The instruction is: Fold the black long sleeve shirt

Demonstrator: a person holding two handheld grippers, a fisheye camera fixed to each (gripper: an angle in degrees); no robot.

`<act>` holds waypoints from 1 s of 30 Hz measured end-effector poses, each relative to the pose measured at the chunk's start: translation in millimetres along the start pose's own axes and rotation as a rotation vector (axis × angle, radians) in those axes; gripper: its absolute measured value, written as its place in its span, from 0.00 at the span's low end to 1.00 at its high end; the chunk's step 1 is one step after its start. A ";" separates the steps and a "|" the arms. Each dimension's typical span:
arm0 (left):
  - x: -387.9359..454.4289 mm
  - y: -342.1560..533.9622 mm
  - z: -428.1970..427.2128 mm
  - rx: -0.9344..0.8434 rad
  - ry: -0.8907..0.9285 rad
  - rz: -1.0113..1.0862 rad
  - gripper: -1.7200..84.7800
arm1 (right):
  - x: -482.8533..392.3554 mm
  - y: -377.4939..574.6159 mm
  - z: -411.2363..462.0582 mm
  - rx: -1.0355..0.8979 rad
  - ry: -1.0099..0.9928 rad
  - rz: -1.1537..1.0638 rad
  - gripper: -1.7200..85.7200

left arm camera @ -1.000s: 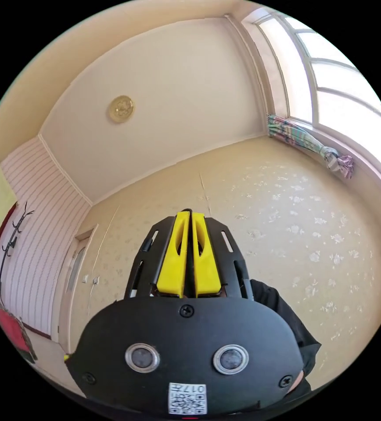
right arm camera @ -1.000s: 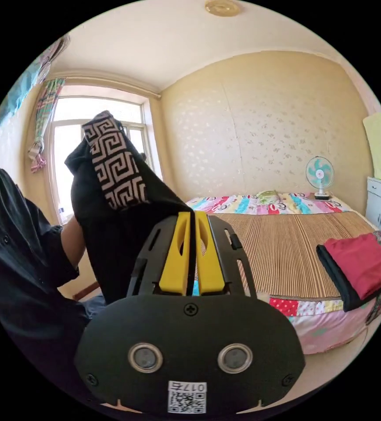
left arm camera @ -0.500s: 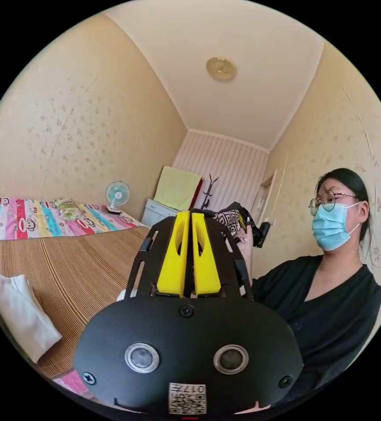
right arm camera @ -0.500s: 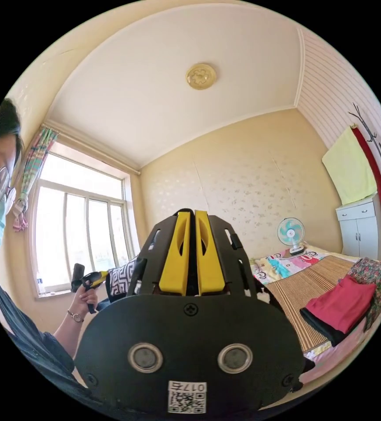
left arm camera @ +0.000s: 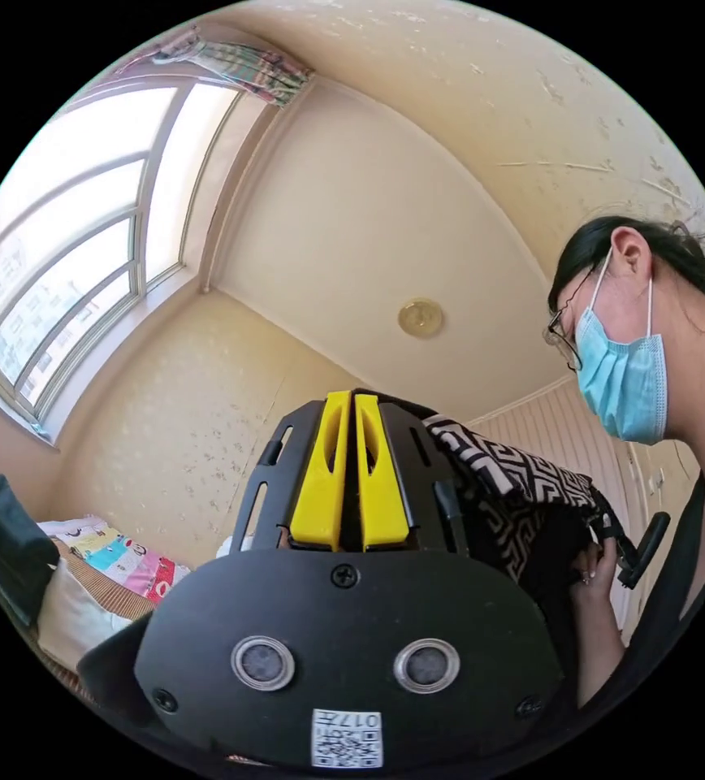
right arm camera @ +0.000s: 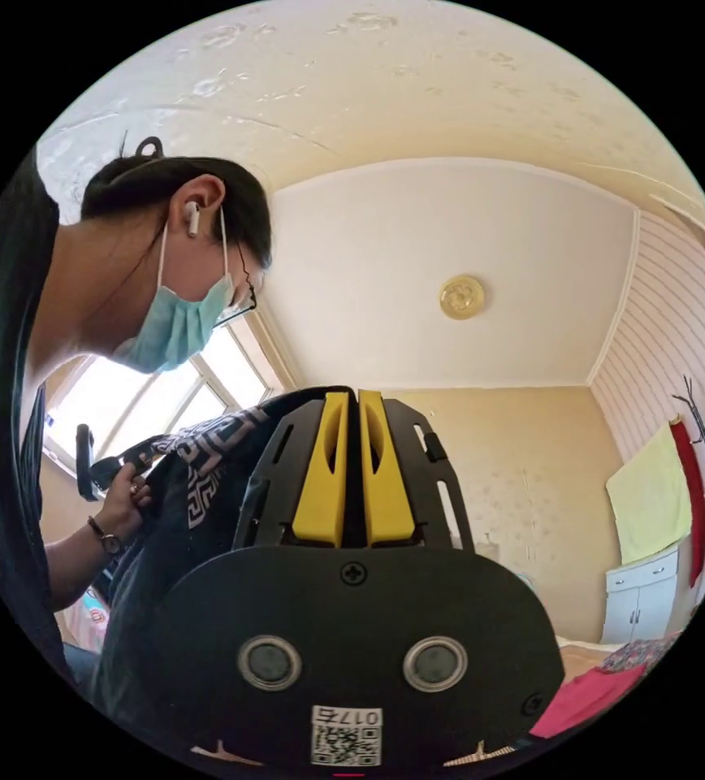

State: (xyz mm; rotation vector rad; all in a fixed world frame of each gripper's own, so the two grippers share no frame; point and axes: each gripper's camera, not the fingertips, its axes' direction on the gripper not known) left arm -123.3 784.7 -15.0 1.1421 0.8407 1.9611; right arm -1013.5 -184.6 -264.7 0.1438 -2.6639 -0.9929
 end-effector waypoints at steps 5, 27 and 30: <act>-32.4 49.6 86.5 -0.146 -0.034 0.026 0.01 | 35.5 60.5 21.7 -0.088 0.000 0.053 0.05; -282.8 556.3 235.0 -1.424 -0.269 -0.257 0.12 | 44.7 786.9 105.7 -1.777 -0.147 0.396 0.14; -272.5 541.5 173.1 -1.388 -0.306 -0.375 0.14 | 13.8 777.5 38.5 -1.743 -0.021 0.323 0.14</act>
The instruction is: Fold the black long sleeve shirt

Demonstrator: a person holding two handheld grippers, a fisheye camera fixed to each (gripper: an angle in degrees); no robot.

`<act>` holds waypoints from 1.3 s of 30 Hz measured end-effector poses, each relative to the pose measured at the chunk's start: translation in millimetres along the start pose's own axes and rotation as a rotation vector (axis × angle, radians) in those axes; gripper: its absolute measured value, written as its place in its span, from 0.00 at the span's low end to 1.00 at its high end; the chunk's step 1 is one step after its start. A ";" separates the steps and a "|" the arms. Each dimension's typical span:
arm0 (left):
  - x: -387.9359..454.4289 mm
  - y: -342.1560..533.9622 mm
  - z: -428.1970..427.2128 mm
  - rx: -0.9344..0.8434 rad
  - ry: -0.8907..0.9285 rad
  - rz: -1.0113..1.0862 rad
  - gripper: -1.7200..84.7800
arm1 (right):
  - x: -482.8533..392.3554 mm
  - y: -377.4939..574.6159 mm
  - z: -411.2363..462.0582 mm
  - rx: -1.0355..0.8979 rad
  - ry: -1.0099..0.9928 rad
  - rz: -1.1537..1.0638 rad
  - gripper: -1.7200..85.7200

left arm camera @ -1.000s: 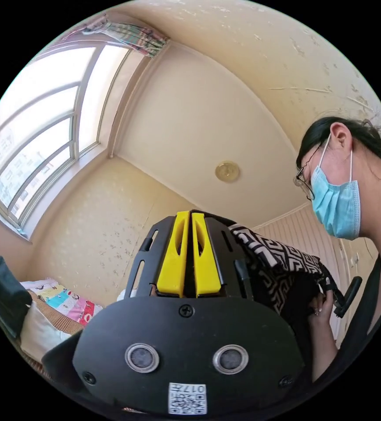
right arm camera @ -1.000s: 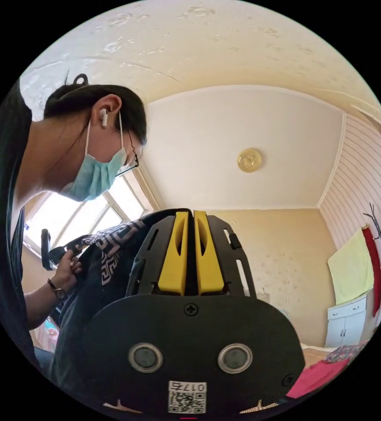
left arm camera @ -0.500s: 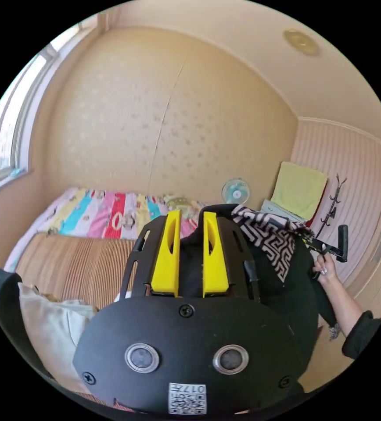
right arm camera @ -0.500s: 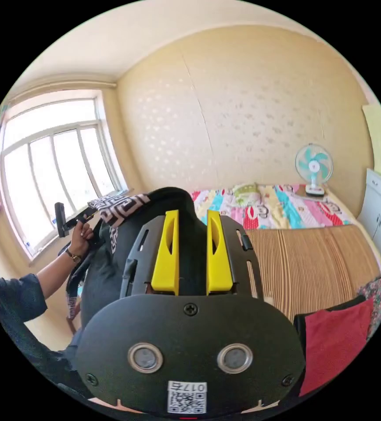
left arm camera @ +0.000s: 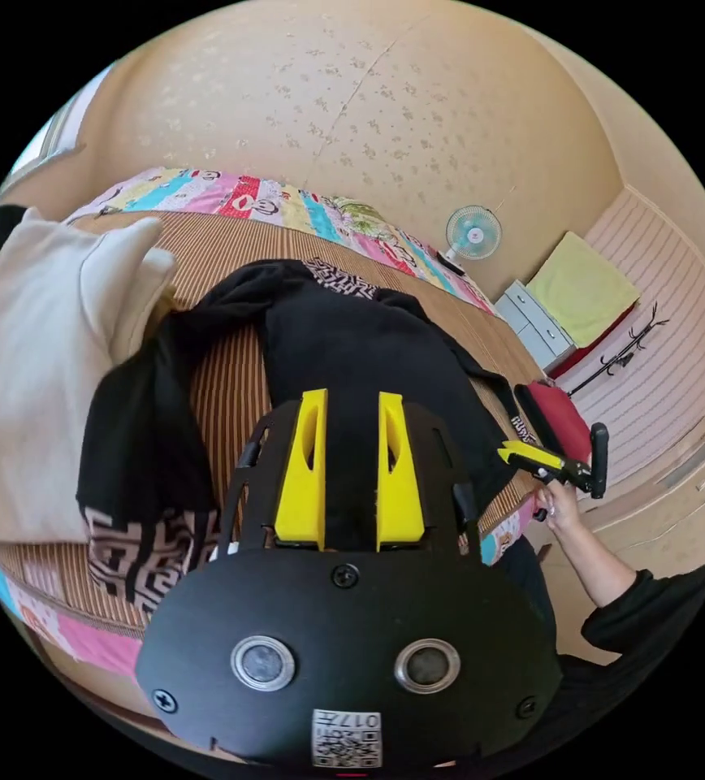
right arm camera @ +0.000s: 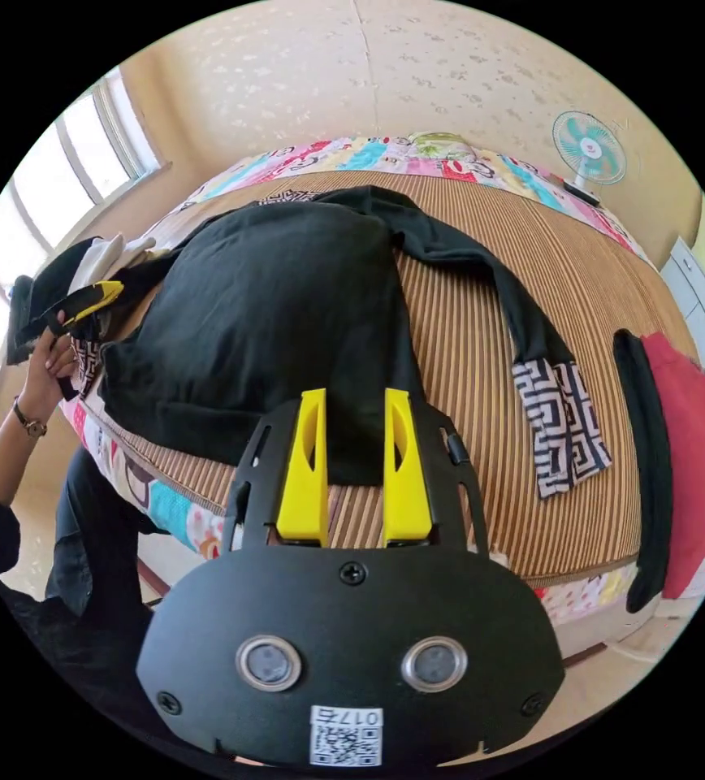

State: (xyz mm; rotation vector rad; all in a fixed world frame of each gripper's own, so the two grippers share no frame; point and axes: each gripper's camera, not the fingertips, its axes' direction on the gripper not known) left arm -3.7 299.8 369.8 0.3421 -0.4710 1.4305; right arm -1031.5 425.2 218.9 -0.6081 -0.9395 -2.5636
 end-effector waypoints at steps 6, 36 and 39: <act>4.5 73.2 1.8 -0.087 -0.026 -0.083 0.14 | 42.5 69.0 -11.3 0.158 0.045 0.297 0.12; 5.4 144.9 -161.8 -0.017 0.084 -0.248 0.10 | 142.1 155.9 -89.7 0.082 0.063 0.435 0.12; 22.5 131.9 -149.2 -0.066 0.076 -0.210 0.10 | 146.4 126.5 -50.1 -0.146 0.205 0.316 0.11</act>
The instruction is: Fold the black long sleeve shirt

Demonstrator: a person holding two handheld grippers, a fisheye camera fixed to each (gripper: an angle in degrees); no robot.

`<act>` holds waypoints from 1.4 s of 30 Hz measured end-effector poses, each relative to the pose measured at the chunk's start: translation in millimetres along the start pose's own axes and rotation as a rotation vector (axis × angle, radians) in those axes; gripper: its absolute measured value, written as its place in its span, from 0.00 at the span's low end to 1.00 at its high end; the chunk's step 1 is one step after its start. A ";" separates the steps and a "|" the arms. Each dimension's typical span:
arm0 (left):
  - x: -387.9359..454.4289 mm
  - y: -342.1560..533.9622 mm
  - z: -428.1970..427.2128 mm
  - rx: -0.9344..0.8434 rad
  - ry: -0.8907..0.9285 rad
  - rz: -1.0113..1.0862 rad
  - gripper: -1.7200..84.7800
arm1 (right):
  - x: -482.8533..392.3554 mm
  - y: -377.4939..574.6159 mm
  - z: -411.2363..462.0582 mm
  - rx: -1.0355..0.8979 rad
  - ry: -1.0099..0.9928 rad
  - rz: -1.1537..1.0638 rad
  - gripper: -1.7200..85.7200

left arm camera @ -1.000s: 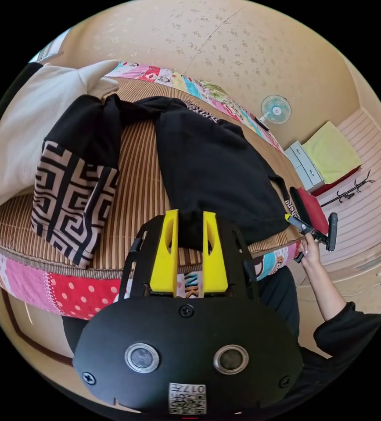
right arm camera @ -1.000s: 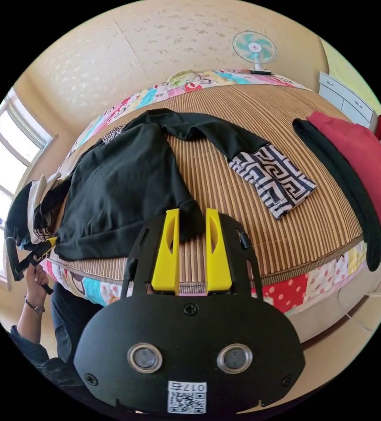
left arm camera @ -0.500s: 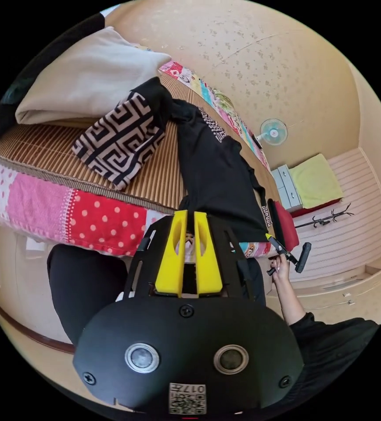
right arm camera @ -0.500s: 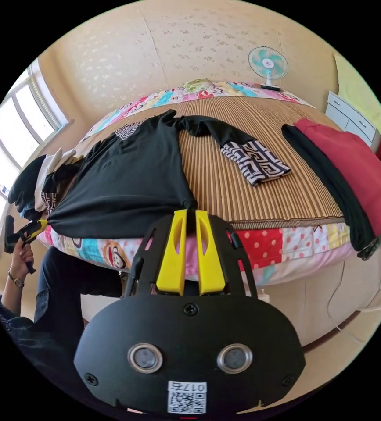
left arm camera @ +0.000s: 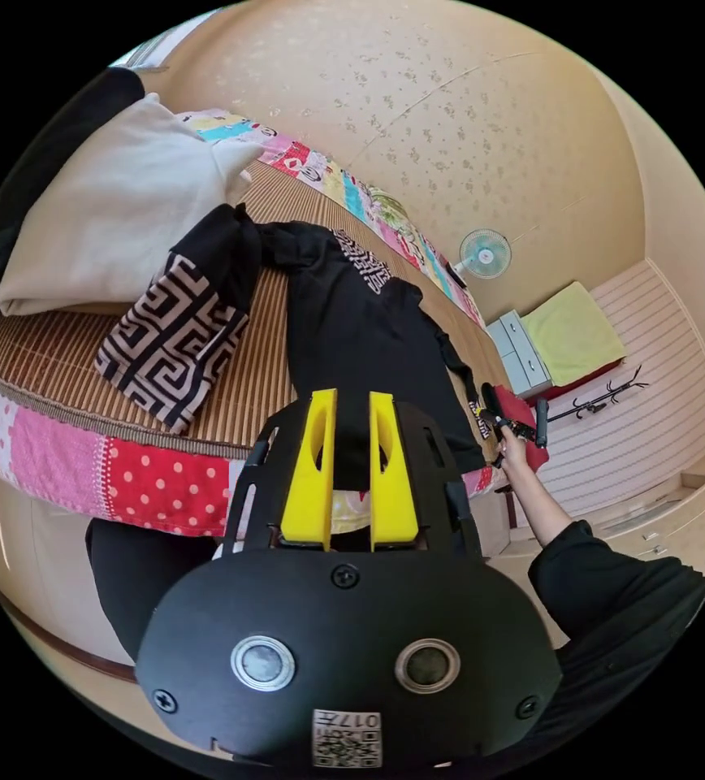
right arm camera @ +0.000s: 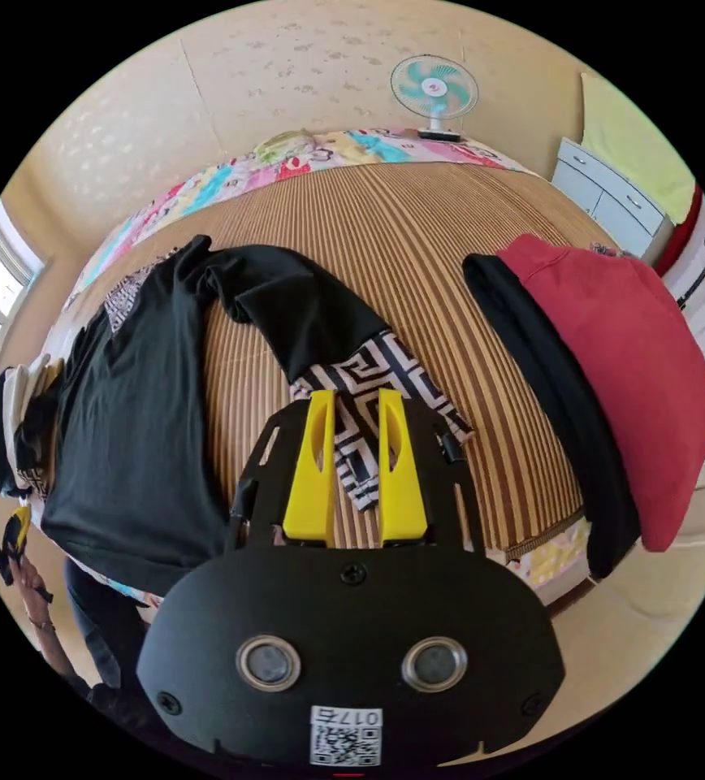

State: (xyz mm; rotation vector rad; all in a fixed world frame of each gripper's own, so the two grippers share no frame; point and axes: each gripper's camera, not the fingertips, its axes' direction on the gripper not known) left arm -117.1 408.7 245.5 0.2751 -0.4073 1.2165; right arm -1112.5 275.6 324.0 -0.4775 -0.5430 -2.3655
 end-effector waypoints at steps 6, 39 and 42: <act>30.0 -0.5 15.2 -0.049 0.038 0.089 0.10 | 78.5 -5.4 -7.8 -0.020 0.266 0.015 0.08; 77.8 78.8 -58.0 -0.100 -0.119 0.227 0.11 | 47.7 227.7 -275.1 0.056 -0.681 -0.075 0.04; 97.5 66.1 -42.8 -0.162 -0.245 0.352 0.07 | 45.8 218.5 -281.1 0.031 -0.674 -0.060 0.04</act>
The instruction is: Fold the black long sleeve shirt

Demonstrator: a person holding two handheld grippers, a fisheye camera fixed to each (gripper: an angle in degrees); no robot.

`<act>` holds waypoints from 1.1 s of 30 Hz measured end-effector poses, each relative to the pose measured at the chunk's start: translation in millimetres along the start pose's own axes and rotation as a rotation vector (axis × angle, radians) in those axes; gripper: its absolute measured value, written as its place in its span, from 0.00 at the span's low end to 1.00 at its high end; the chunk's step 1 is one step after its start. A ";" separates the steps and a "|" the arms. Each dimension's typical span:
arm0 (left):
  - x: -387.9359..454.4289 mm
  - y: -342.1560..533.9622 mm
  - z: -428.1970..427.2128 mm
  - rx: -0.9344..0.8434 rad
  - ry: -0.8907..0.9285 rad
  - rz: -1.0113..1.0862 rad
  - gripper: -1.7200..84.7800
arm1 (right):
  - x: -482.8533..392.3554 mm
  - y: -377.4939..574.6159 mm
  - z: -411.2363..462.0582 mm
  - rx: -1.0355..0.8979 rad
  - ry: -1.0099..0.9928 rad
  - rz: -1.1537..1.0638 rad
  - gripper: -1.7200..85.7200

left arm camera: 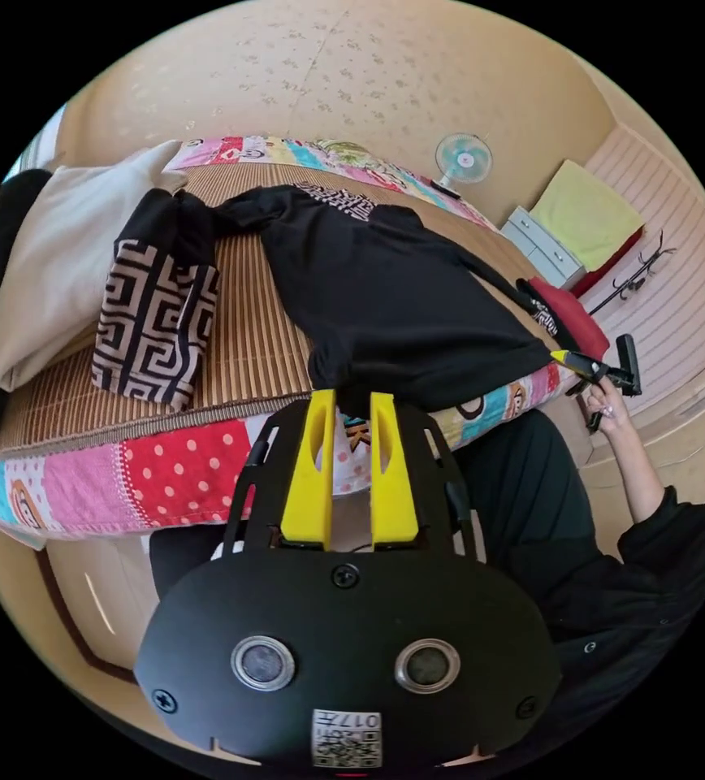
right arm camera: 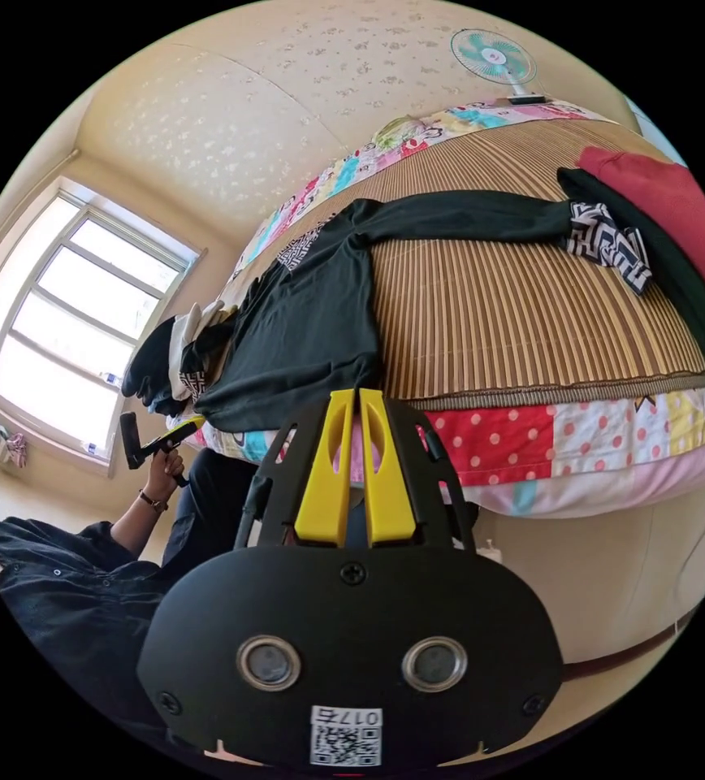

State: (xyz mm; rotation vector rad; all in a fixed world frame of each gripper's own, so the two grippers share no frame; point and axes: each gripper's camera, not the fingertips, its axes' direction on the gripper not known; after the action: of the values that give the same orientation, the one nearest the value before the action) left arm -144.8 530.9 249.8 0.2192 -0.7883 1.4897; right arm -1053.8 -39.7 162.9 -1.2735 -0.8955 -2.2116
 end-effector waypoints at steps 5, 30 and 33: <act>0.4 -29.1 -31.1 -0.041 0.164 0.076 0.03 | -5.4 -14.6 -39.1 0.060 -0.077 0.046 0.03; -66.8 -20.9 -109.6 0.159 0.249 -0.311 0.10 | 164.5 -98.5 -169.6 0.531 -0.152 0.635 0.12; -61.8 -30.7 -107.7 0.157 0.255 -0.310 0.10 | 206.8 -114.8 -181.7 0.640 -0.070 0.786 0.12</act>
State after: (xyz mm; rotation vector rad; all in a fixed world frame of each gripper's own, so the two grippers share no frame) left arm -73.5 541.0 144.2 0.2511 -0.4121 1.2542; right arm -1335.5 -99.8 240.4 -1.1123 -0.8308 -1.1531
